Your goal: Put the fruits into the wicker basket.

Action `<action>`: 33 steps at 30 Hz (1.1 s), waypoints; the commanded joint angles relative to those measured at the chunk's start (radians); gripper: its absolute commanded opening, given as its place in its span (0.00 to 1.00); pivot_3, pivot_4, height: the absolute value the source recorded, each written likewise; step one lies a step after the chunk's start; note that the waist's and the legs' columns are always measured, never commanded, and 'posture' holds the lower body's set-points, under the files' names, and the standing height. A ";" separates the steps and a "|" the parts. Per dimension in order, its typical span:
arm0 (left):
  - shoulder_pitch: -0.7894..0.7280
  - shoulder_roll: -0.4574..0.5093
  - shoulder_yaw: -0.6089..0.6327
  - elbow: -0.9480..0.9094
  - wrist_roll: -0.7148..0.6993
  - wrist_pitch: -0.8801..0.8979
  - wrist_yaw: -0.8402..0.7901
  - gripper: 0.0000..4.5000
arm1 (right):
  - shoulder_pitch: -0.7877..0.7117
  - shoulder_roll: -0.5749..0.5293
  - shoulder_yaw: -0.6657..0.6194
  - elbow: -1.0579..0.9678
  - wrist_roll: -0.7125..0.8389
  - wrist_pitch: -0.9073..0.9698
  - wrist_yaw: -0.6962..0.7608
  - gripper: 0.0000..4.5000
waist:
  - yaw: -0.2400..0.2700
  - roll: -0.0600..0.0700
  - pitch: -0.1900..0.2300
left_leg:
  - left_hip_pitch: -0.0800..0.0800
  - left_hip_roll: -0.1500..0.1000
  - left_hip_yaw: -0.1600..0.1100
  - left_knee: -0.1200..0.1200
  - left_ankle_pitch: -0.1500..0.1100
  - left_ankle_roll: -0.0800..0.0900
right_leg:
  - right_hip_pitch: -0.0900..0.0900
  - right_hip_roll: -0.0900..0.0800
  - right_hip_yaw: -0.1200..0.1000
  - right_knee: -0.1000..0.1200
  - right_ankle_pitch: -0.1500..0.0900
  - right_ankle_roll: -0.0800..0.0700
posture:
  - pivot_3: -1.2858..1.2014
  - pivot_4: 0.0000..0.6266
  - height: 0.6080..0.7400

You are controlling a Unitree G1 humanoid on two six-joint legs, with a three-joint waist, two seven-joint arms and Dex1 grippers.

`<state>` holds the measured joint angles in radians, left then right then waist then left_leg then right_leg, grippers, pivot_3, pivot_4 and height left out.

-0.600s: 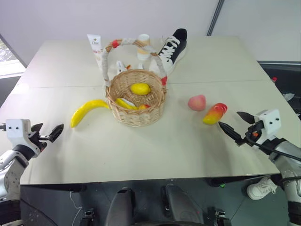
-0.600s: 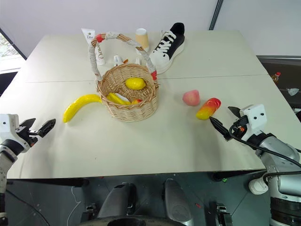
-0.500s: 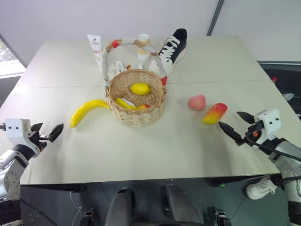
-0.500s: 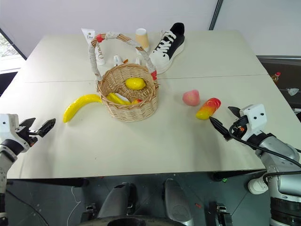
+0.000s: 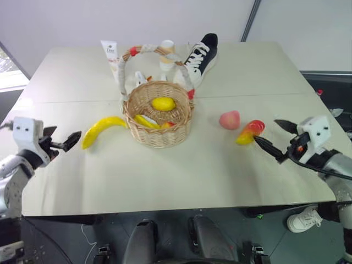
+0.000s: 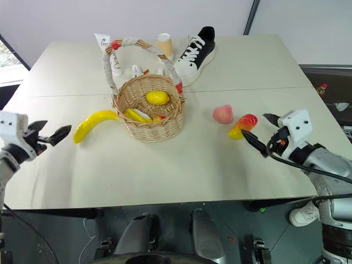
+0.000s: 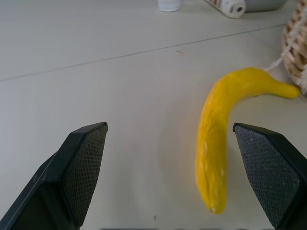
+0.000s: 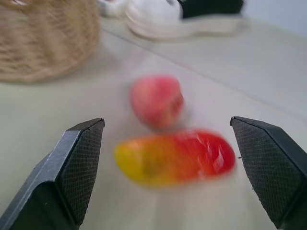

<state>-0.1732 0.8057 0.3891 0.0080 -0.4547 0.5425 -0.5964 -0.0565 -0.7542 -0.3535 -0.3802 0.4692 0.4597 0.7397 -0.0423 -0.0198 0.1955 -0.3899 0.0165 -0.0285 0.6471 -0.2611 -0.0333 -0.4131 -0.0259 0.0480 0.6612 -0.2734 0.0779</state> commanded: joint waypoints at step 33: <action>-0.646 0.011 -0.531 0.723 0.440 -0.176 -0.305 0.11 | -0.127 0.029 0.268 -0.297 0.115 0.087 -0.004 1.00 | -0.001 -0.001 0.000 | -0.002 -0.001 0.001 0.002 0.000 0.000 | -0.001 0.001 -0.002 0.002 0.000 0.000 | 0.52 0.24 1.00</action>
<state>-0.8242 0.7861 -0.1747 0.7300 -0.0305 0.3755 -0.9173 -0.1763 -0.7269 -0.0825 -0.6449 0.5836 0.5654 0.7370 -0.0433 -0.0211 0.1958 -0.3915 0.0154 -0.0276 0.6492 -0.2610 -0.0331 -0.4138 -0.0251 0.0457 0.6630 -0.2735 0.0781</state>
